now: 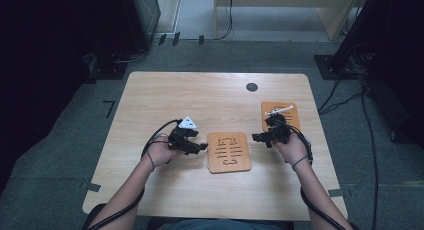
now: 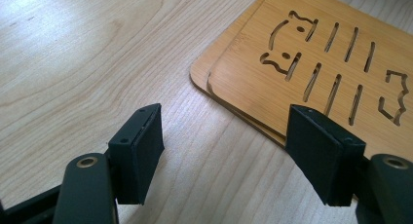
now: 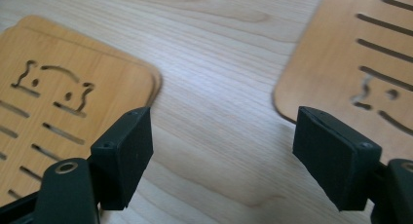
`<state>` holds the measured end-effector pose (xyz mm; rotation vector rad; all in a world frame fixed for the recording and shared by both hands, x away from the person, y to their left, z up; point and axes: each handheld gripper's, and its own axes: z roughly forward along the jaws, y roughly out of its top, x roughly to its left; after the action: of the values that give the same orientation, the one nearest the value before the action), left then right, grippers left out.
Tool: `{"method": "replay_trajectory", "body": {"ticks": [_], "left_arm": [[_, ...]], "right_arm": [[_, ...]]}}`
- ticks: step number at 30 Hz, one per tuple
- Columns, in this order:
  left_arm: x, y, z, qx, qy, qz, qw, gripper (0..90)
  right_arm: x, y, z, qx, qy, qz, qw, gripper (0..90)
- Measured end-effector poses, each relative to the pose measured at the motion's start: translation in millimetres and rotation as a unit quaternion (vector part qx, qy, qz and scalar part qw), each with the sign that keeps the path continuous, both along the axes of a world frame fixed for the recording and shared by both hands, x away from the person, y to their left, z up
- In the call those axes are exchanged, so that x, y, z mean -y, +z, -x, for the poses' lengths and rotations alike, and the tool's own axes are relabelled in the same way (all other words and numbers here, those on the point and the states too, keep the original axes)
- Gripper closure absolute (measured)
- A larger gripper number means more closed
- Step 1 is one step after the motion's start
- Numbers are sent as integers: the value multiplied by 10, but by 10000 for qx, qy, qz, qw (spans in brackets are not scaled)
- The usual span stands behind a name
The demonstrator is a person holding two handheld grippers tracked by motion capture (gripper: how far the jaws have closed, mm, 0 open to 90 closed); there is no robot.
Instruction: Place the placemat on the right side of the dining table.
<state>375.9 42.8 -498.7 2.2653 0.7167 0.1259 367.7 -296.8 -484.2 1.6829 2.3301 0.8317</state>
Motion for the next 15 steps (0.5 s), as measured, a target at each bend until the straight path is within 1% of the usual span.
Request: {"method": "replay_trajectory", "body": {"ticks": [3, 5, 10, 11, 15], "left_arm": [[0, -2, -3, 1, 0, -5, 10000, 291], [2, -5, -7, 7, -7, -13, 10000, 291], [-1, -13, -13, 3, 17, 1, 10000, 289], [-7, -16, -17, 13, 6, -33, 10000, 289], [-7, -29, -22, 28, 2, -49, 10000, 288]], "right_arm": [[-39, -10, 14, 17, 88, 10, 10000, 228], [-87, -31, 29, 54, 200, 46, 9998, 229], [-144, -52, 43, 114, 291, 40, 9995, 230], [-171, -67, 48, 129, 351, 52, 9993, 229], [-221, -102, 56, 141, 448, 102, 9988, 231]]}}
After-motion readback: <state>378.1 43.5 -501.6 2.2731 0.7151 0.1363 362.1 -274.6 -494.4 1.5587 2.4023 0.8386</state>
